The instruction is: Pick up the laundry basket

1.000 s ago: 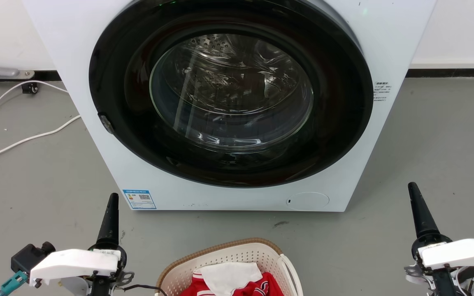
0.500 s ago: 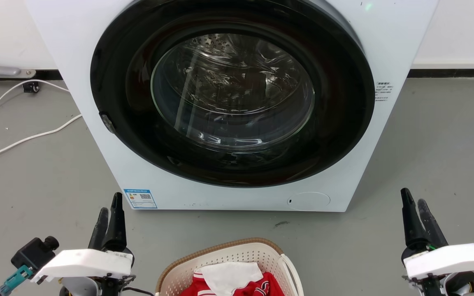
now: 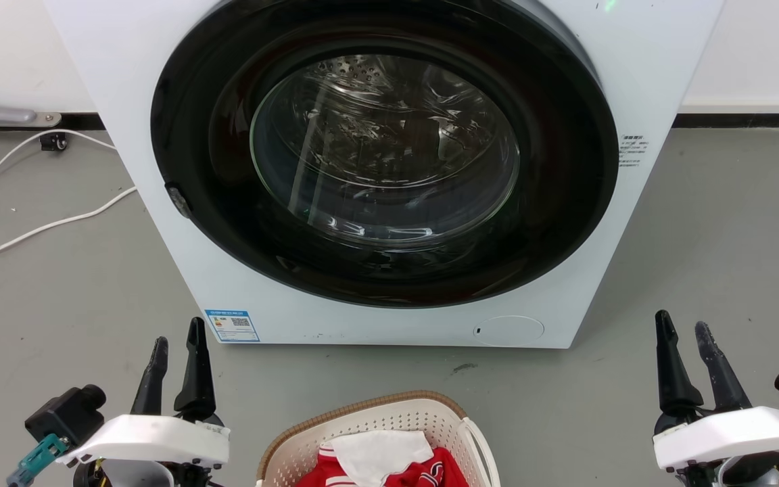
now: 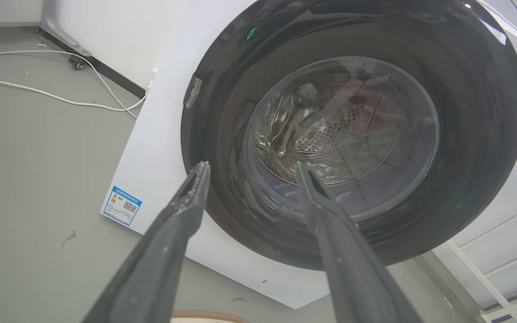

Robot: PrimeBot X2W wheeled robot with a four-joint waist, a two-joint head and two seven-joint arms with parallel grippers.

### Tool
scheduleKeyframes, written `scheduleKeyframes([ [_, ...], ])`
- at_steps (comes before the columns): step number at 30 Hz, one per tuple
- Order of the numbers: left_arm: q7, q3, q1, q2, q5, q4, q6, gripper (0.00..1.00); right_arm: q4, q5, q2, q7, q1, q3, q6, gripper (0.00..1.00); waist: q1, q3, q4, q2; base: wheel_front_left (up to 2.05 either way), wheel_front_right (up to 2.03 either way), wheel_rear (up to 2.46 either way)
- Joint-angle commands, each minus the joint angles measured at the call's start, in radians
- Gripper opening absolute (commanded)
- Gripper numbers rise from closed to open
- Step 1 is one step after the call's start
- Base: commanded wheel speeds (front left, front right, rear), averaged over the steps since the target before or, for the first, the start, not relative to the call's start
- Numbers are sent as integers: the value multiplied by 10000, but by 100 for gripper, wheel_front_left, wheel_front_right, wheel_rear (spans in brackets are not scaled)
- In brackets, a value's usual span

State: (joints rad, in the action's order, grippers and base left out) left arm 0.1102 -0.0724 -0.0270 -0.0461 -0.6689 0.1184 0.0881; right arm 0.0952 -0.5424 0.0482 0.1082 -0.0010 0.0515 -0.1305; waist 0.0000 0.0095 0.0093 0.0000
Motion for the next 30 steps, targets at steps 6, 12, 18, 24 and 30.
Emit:
scheduleKeyframes([
  [6,293,55,96,-43,1157,-257,14,100,-315,1154,34,311,75,-30,-2,100,0,11,10,0,0,0,0],
  [12,463,92,178,-45,1834,-310,35,100,-445,1834,34,467,169,-56,-2,100,0,9,2,0,0,0,0],
  [18,604,119,242,-47,2497,-357,67,100,-529,2470,34,627,252,-66,-2,100,0,22,6,0,0,0,0],
  [24,749,111,304,-47,3115,-373,85,100,-609,3073,35,770,327,-80,-2,100,0,55,1,0,0,0,0],
  [30,896,120,359,-50,3695,-414,99,100,-705,3630,35,897,387,-90,-2,100,0,96,-4,0,0,0,0],
])
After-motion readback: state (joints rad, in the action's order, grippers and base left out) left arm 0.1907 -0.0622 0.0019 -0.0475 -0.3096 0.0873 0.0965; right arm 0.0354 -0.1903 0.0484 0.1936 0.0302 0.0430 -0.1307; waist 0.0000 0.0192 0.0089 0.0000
